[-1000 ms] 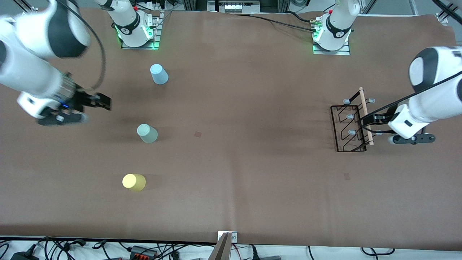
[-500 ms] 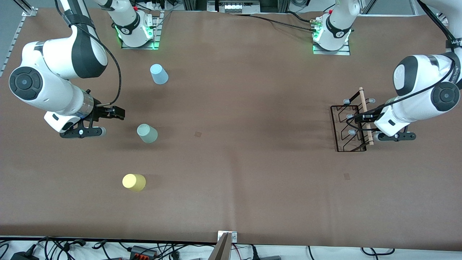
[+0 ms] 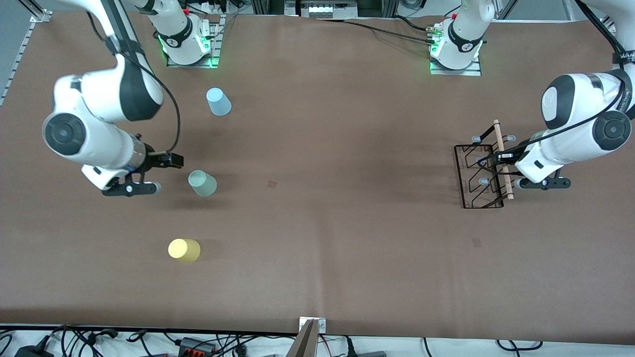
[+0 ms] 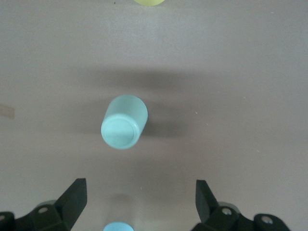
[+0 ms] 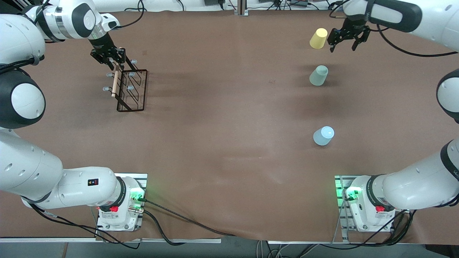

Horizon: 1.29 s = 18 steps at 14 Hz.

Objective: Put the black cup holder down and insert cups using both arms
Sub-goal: 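Grasp the teal cup and the rack pole with the right and left grippers, then carry the black rack to the table middle with the left gripper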

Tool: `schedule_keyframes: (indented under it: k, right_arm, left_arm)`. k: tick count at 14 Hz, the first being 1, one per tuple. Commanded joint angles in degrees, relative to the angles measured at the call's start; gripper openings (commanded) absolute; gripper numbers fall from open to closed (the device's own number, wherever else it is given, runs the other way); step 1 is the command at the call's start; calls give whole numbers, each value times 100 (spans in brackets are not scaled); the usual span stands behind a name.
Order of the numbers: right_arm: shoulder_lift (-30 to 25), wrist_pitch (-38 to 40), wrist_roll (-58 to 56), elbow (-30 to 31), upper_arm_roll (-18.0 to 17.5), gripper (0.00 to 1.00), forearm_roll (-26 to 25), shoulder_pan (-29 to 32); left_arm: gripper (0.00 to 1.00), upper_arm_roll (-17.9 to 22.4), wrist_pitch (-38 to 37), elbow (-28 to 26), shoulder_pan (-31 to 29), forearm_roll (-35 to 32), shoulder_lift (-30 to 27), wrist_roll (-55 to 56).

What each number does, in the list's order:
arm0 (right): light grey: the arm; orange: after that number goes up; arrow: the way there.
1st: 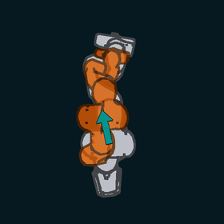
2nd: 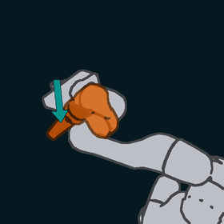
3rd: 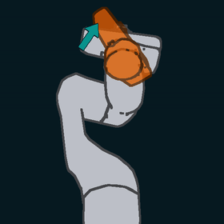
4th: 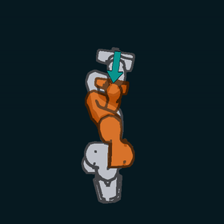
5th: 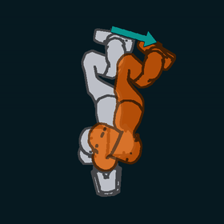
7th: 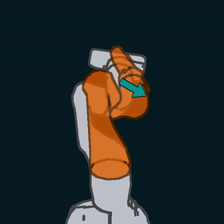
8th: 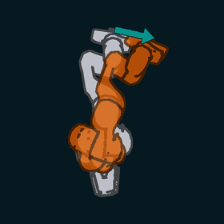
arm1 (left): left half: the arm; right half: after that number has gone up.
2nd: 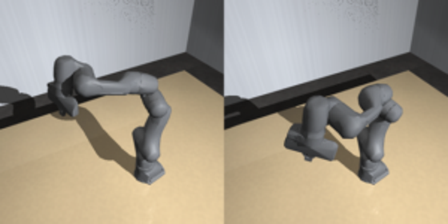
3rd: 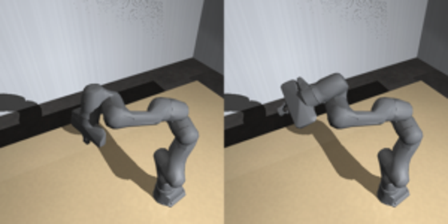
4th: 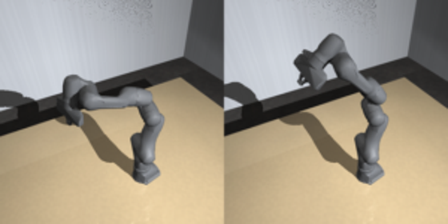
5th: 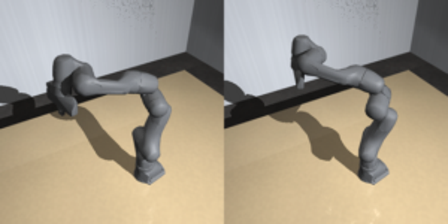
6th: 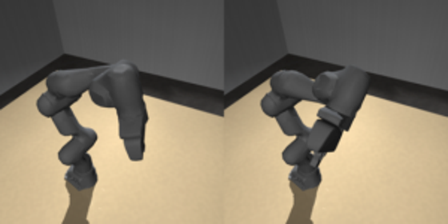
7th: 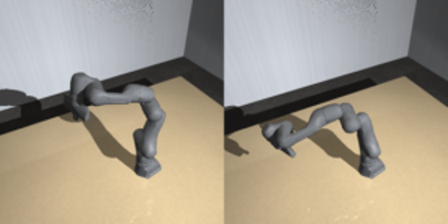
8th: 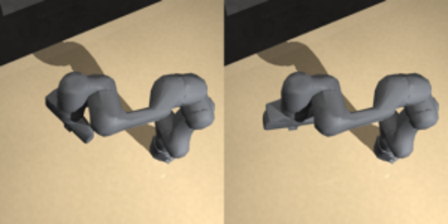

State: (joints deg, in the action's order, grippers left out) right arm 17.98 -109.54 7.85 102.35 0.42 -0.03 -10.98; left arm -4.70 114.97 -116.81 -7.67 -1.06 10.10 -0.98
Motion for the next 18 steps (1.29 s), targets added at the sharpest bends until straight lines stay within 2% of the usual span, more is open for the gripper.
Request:
schedule_keyframes:
  k: [1, 2, 4, 7, 10, 12, 13, 16, 18]
  right_arm:
    - [336, -321, 383, -75, 10, 100, 29, -88]
    - [390, -401, 445, -57, 10, 100, 108, -123]
    - [539, -419, 533, -5, 10, 100, 580, -115]
    - [724, -646, 569, 162, 10, 100, 732, -123]
    - [759, -867, 586, 443, 10, 100, 732, -97]
    - [855, -955, 647, 479, 19, 100, 733, -71]
    - [917, -1034, 735, 479, 19, 100, 733, -71]
    - [1005, -1061, 841, 479, 10, 100, 733, -97]
    - [1102, -1174, 841, 470, 11, 100, 741, -97]
  left_arm:
    - [20, -31, 131, -210, -191, 62, -184, -315]
    - [20, -31, 140, -254, -191, 62, -175, -307]
    - [20, -31, 253, -394, -191, 97, -184, -307]
    - [20, -31, 544, -605, -200, 97, -184, -315]
    - [1, -40, 474, -545, -156, 97, -210, -289]
    - [1, -119, 456, -518, -156, 106, -262, -263]
    - [1, -163, 430, -414, -130, 106, -289, -254]
    - [0, -540, -297, 340, -121, 211, -219, -236]
    - [0, -952, -815, 947, -103, 387, -114, -132]
